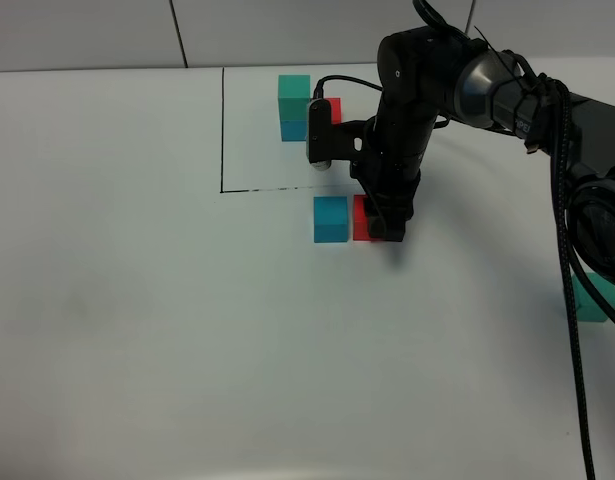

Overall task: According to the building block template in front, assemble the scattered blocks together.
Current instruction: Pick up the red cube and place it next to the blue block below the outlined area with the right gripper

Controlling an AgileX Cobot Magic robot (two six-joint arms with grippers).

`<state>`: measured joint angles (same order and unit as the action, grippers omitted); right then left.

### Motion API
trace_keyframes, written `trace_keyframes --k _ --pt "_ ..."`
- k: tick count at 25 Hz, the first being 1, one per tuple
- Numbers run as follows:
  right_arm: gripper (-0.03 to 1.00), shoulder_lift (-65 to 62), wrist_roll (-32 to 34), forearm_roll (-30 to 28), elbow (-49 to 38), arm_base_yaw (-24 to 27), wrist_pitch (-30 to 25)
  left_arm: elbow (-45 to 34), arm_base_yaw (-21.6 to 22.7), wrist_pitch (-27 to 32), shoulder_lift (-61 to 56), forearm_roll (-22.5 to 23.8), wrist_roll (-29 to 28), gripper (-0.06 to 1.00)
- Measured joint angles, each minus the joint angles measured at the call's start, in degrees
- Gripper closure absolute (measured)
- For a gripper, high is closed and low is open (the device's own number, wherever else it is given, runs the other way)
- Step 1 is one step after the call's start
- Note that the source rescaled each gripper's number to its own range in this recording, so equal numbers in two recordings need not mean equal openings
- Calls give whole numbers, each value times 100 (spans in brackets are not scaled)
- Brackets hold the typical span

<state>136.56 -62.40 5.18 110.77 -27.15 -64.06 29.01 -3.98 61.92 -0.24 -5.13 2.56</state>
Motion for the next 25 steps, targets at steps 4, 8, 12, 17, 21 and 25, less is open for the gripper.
trace_keyframes --k 4,8,12,17,21,25 --pt "95 0 31 60 0 0 13 0 0 0 0 0 0 3" --pt "95 13 35 84 7 0 18 0 0 0 0 0 0 3" --pt "95 44 35 84 41 -2 -9 0 0 0 0 0 0 3" --pt "95 50 35 90 47 -17 -16 0 0 0 0 0 0 3" --pt "95 50 35 94 47 -17 -16 0 0 0 0 0 0 3" --pt "95 50 35 108 47 -62 -16 0 0 0 0 0 0 3"
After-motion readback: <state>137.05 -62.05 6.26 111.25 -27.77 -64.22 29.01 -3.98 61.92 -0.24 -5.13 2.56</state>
